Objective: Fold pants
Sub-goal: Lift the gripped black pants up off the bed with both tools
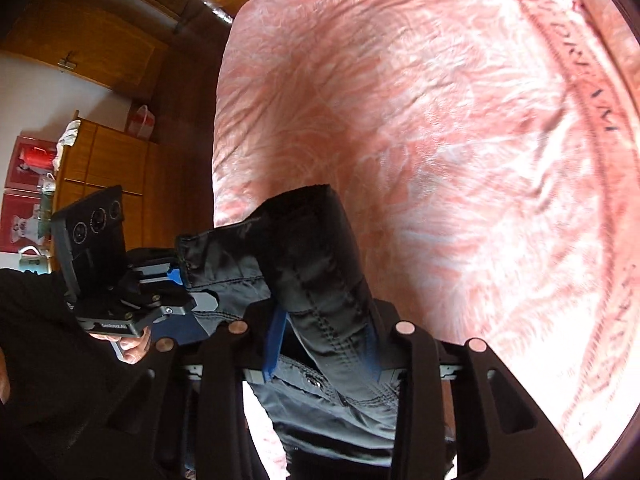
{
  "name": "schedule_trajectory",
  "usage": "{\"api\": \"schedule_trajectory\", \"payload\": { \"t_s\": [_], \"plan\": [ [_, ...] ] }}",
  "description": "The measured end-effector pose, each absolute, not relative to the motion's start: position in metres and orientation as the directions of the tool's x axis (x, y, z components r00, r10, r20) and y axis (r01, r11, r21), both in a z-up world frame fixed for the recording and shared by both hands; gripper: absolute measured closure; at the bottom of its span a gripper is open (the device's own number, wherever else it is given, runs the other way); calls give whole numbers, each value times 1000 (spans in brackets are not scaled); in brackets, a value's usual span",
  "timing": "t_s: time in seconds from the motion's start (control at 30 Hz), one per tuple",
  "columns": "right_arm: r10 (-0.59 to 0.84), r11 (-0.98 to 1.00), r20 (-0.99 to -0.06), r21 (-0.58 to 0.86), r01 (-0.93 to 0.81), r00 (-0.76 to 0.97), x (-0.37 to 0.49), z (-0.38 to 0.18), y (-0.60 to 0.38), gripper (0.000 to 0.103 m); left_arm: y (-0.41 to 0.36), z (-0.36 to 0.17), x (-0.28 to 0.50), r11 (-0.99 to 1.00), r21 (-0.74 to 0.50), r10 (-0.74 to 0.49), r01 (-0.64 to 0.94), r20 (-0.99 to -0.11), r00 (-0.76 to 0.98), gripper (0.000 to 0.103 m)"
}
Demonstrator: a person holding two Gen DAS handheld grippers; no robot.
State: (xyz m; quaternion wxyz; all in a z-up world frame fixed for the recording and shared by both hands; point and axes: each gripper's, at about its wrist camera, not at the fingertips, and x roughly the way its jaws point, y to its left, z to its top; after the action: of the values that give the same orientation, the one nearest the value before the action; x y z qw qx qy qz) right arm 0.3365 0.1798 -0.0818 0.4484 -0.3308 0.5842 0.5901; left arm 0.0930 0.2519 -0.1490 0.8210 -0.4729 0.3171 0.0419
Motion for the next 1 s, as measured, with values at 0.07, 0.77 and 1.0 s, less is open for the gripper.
{"api": "schedule_trajectory", "payload": {
  "t_s": [0.07, 0.77, 1.0],
  "plan": [
    [148, 90, -922, 374, -923, -359, 336, -71, 170, 71, 247, -141, 92, 567, -743, -234, -355, -559, 796, 74],
    [221, 160, -961, 202, -966, -164, 313, 20, 85, 71, 180, -60, 88, 709, -684, -286, -171, -501, 817, 75],
    [257, 206, -960, 169, -964, -113, 309, 41, 48, 71, 155, -38, 90, 746, -656, -303, -113, -486, 820, 75]
  ]
}}
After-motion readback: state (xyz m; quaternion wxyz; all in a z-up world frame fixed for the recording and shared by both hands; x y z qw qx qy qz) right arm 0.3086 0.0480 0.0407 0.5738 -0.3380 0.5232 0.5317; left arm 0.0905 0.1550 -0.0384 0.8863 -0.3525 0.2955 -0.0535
